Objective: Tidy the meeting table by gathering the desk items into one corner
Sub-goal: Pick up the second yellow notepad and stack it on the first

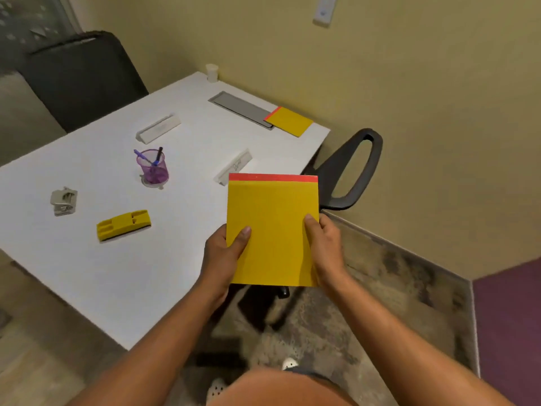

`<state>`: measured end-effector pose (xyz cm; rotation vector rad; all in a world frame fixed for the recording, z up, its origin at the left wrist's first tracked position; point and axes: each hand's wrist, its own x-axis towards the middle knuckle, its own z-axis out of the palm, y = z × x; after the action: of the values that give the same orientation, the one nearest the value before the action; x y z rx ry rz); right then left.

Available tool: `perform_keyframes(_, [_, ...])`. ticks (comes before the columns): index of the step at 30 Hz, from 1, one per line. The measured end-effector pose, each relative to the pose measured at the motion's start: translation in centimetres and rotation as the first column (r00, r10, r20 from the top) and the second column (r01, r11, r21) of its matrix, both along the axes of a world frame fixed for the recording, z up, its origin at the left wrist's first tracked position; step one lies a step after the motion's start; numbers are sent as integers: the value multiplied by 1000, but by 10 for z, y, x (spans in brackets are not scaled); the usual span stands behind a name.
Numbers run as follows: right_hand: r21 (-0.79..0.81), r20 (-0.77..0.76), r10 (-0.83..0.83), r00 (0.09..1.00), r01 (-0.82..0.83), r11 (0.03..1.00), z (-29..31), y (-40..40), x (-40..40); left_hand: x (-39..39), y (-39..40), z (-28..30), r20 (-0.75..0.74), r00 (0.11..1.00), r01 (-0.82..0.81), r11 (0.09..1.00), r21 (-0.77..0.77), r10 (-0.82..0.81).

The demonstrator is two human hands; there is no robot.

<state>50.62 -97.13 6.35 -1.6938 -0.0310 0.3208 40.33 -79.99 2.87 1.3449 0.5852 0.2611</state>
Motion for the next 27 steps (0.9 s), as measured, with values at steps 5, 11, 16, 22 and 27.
perform_keyframes(5, [27, 44, -186, 982, 185, 982, 18, -95, 8, 40, -79, 14, 58, 985, 160, 987, 26, -161])
perform_keyframes(11, [108, 53, -367, 929, 360, 927, 23, -218, 15, 85, -196, 15, 80, 930, 355, 934, 47, -358])
perform_keyframes(16, [102, 74, -456, 887, 448, 888, 23, -341, 26, 117, -312, 14, 77, 879, 470, 882, 29, -471])
perform_keyframes(22, [80, 140, -530, 836, 524, 848, 27, -447, 57, 161, -416, 17, 88, 836, 544, 839, 6, -542])
perform_keyframes(27, [73, 103, -465, 879, 460, 885, 16, -491, 95, 196, -461, 15, 72, 838, 543, 840, -4, -541])
